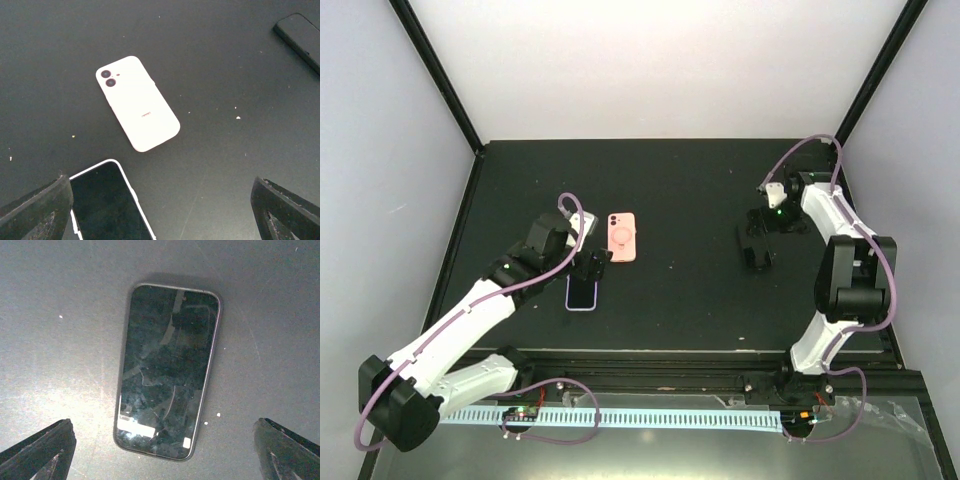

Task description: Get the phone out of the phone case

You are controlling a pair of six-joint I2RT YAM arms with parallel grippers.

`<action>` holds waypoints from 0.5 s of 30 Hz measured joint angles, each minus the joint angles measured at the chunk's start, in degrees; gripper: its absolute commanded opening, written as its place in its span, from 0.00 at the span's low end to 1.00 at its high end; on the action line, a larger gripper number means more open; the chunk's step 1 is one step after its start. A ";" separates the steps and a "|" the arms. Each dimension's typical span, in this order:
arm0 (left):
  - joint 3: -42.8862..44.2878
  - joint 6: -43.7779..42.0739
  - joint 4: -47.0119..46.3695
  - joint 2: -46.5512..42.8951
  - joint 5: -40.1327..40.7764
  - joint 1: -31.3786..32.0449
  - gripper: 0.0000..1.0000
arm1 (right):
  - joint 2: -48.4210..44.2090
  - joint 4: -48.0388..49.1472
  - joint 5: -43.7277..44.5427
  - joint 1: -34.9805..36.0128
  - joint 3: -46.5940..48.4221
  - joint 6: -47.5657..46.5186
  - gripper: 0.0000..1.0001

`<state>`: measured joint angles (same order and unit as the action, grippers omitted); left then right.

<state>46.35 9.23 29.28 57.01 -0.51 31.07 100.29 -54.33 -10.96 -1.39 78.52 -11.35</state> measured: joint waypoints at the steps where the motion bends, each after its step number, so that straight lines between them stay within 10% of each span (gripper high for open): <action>1: 0.00 0.00 0.09 0.00 -0.07 0.00 0.99 | 0.81 -0.13 0.48 0.00 -0.02 0.11 0.98; 15: 0.00 0.02 0.90 1.29 -1.05 0.00 0.99 | 10.23 -1.20 2.03 0.00 0.63 -0.17 1.00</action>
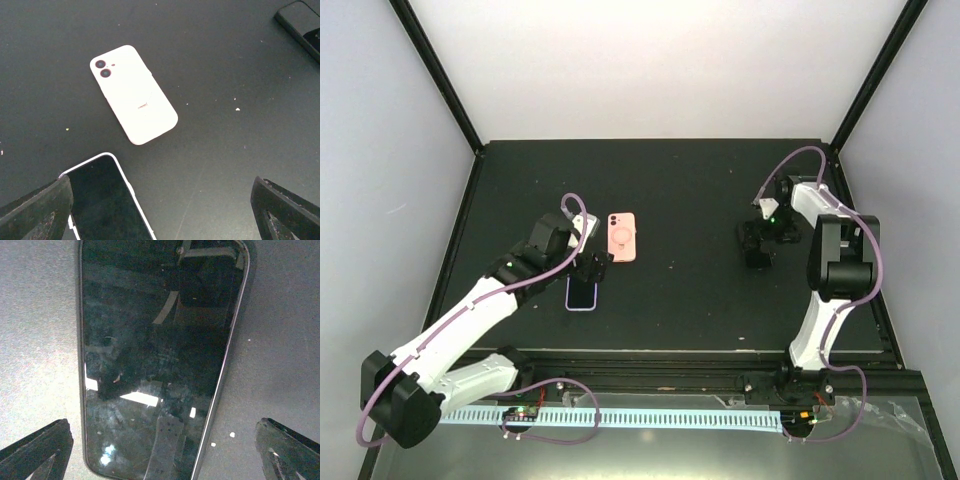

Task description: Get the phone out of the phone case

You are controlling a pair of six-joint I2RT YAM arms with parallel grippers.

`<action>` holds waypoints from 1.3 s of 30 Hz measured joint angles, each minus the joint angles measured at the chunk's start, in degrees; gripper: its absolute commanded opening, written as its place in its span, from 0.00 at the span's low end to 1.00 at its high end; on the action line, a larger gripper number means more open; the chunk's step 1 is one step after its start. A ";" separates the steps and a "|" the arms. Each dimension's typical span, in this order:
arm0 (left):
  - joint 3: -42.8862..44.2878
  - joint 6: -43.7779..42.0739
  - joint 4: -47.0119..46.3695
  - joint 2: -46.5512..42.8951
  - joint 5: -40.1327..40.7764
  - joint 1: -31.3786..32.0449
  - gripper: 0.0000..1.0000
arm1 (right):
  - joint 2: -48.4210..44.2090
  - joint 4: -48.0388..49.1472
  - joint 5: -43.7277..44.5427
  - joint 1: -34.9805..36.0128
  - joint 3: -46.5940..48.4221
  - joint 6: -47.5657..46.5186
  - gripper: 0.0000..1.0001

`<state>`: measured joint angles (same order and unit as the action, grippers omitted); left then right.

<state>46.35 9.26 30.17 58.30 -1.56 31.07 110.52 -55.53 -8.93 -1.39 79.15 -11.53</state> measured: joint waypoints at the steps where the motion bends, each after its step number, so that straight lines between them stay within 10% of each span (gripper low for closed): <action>1: 0.00 0.00 -0.02 0.00 -0.02 0.00 0.99 | 0.72 -0.11 -0.02 0.00 0.33 -0.02 1.00; 39: 0.00 0.28 0.09 1.07 -0.48 0.00 0.99 | 0.44 1.36 7.08 23.74 -1.03 -5.44 1.00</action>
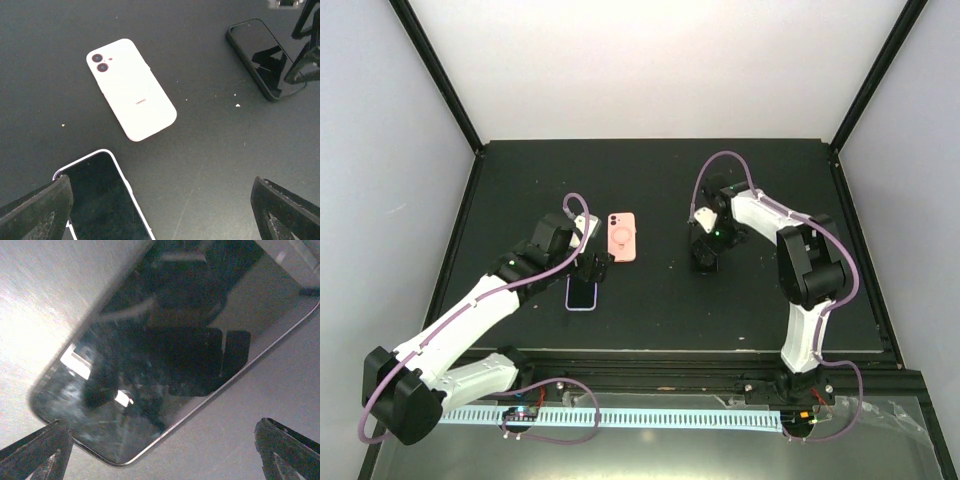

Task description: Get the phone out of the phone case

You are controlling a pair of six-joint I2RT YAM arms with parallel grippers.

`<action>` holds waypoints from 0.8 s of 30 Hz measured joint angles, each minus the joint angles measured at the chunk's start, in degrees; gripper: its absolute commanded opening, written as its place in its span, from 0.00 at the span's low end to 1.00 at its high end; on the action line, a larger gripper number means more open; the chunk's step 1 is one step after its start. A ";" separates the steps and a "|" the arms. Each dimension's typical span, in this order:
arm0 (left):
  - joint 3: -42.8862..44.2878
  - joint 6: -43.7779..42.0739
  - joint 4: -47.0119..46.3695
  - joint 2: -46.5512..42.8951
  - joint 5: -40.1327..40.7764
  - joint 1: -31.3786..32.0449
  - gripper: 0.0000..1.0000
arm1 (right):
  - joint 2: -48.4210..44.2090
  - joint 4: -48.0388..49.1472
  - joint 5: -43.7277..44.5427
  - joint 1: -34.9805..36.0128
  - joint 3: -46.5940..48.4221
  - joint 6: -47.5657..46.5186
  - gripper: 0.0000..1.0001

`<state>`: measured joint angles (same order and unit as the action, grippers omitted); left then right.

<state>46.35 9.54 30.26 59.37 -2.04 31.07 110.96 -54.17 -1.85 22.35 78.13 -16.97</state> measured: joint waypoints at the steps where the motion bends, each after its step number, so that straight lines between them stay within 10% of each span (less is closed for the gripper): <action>1: 0.00 0.09 0.00 0.02 -0.02 0.00 0.99 | 0.09 -0.24 -0.83 -0.24 0.85 0.24 1.00; 24: 0.00 0.15 0.17 1.90 -0.17 0.00 0.99 | 7.89 -0.52 -1.88 -1.25 12.90 8.76 1.00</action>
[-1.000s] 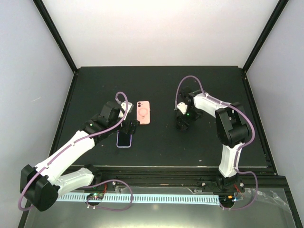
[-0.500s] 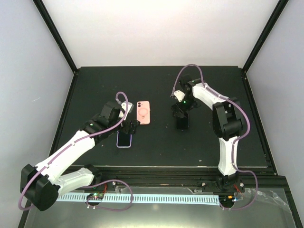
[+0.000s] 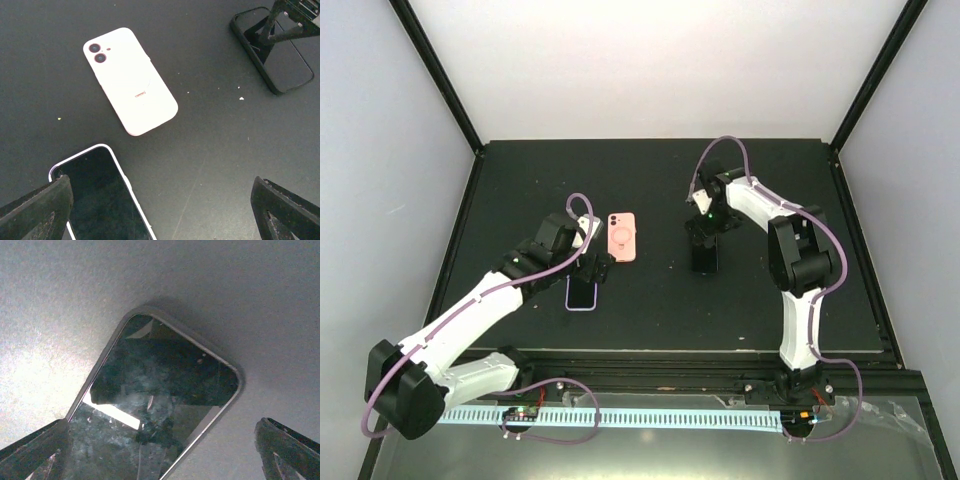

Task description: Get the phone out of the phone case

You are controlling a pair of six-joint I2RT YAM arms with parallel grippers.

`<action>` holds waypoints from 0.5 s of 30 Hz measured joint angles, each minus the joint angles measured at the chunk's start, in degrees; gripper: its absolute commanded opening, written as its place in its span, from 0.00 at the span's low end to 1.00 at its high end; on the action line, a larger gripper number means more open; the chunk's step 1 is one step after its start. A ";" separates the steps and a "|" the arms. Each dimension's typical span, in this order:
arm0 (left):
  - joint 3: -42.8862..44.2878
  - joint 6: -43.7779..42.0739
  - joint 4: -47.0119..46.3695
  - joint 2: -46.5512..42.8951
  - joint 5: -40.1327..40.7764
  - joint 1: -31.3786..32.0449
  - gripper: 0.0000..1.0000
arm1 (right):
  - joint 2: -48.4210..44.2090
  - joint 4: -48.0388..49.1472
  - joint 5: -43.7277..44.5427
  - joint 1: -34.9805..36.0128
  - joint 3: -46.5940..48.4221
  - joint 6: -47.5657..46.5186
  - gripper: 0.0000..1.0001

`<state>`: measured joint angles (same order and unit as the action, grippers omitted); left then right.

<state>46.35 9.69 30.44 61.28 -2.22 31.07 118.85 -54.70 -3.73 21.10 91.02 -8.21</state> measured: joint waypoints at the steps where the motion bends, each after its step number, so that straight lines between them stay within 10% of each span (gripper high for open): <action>1: 0.00 0.00 0.00 0.02 0.00 0.00 0.99 | -0.28 0.20 0.46 0.00 0.00 0.42 1.00; 15: 0.00 0.00 -0.02 0.02 0.00 0.00 0.99 | 1.99 -1.11 -3.96 0.00 1.44 1.51 1.00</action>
<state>46.35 9.69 30.41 61.30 -2.22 31.07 120.84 -55.81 -7.68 21.10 92.47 -6.70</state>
